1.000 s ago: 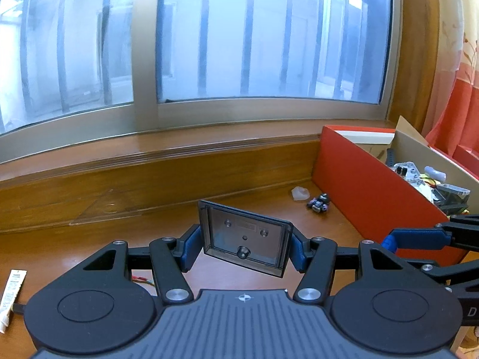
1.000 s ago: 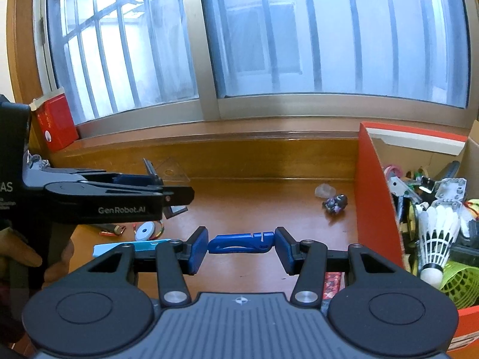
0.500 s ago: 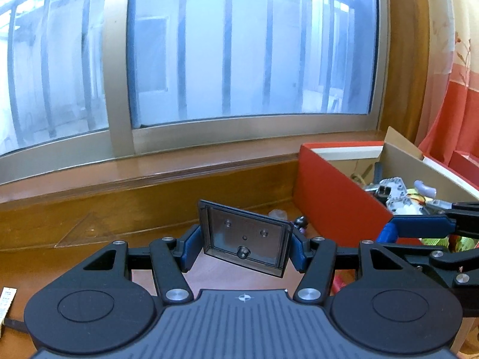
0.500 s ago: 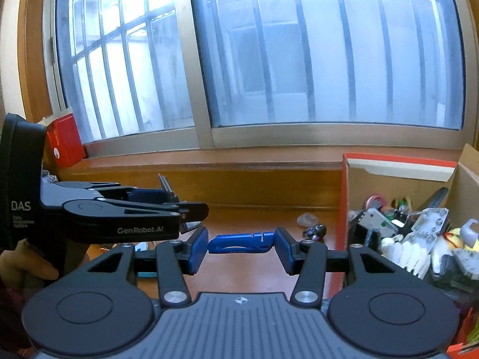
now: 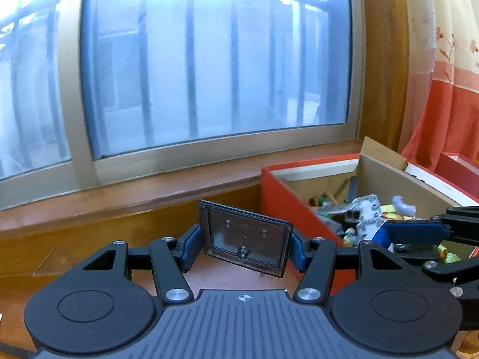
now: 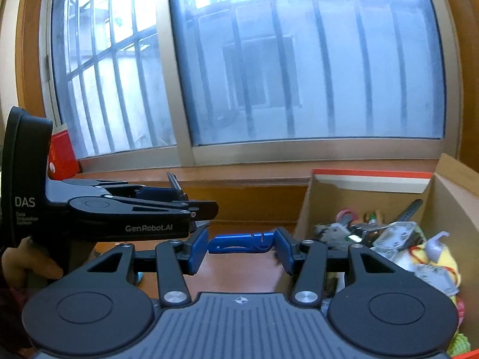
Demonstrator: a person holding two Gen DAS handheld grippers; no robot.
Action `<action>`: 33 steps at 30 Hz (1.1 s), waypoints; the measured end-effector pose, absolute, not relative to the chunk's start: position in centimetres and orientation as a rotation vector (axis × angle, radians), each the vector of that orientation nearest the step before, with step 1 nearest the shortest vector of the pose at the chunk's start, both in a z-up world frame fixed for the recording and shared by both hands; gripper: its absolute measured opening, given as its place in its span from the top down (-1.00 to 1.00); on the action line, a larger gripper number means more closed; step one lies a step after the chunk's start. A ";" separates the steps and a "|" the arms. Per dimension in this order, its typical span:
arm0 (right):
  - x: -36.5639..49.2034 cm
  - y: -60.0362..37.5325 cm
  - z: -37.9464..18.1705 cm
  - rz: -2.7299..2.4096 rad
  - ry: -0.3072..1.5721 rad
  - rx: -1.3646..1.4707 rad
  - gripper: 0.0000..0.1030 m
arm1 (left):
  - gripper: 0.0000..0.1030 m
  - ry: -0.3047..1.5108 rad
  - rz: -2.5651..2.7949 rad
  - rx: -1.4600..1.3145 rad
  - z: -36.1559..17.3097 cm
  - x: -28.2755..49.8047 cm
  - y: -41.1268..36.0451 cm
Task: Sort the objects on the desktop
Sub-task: 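Carry the black bracket and blue clip over the storage box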
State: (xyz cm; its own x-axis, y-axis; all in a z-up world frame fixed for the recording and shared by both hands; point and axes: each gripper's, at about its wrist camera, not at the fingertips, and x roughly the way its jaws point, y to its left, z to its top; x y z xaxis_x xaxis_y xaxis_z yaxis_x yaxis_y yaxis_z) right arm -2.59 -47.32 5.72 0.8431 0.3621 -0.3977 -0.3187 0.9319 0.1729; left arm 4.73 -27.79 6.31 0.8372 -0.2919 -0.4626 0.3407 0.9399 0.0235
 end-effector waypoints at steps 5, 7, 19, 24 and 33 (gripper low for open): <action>-2.7 -49.6 5.7 0.329 0.430 0.109 0.00 | -0.14 0.462 -0.366 0.120 6.8 5.4 -30.2; -2.7 -50.6 5.6 0.315 0.428 0.114 0.00 | -0.14 0.460 -0.381 0.127 6.9 5.7 -31.2; -2.9 -55.4 5.1 0.214 0.412 0.130 -0.01 | -0.14 0.468 -0.490 0.152 6.9 7.6 -37.4; -3.0 -57.3 4.5 0.163 0.419 0.141 -0.01 | -0.14 0.482 -0.541 0.171 6.5 8.3 -40.1; -3.3 -60.2 3.3 0.086 0.447 0.166 -0.01 | -0.14 0.520 -0.609 0.203 5.3 9.2 -43.3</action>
State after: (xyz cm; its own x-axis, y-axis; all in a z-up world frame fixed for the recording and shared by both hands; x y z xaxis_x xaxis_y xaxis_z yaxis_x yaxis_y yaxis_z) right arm -3.34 -60.23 3.27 0.8984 0.1189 -0.4228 -0.0460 0.9828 0.1788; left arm 9.19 -43.34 5.33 0.6972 -0.4923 -0.5212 0.5920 0.8053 0.0312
